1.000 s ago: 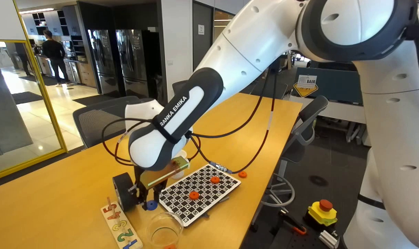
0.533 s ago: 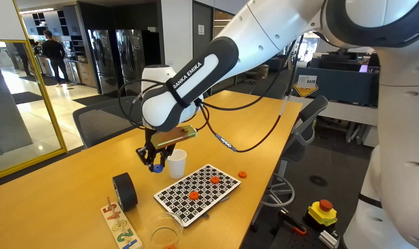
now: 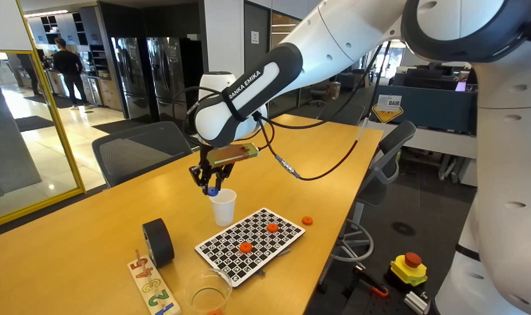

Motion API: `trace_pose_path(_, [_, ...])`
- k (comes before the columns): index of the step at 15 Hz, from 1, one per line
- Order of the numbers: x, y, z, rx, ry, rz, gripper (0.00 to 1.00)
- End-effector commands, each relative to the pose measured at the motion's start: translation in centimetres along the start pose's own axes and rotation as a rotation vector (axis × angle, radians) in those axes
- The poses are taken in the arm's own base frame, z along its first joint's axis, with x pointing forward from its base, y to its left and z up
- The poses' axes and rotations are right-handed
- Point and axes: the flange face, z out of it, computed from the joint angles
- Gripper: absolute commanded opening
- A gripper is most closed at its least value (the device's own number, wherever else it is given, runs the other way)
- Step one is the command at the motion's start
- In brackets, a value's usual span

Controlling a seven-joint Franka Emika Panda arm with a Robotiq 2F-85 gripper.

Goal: Pick up the blue and yellow objects from the table and put them in the cups

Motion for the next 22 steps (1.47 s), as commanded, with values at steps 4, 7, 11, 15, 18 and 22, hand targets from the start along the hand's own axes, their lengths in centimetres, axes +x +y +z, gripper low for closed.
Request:
trace_pose_path(4, [3.0, 1.9, 1.4, -0.004, -0.034, 0.027, 0.19])
trace_pose_path(7, [3.5, 2.5, 2.3, -0.014, -0.05, 0.041, 0.19])
trace_pose_path(11, [3.9, 3.3, 2.9, -0.014, -0.071, 0.068, 0.68])
trace_pose_path(15, [3.2, 3.8, 2.2, -0.029, -0.07, 0.104, 0.92])
trace_pose_path(18, [1.5, 3.9, 1.2, -0.024, -0.074, 0.116, 1.0])
trace_pose_path(22, [-2.9, 3.6, 1.0, -0.002, -0.116, 0.102, 1.0])
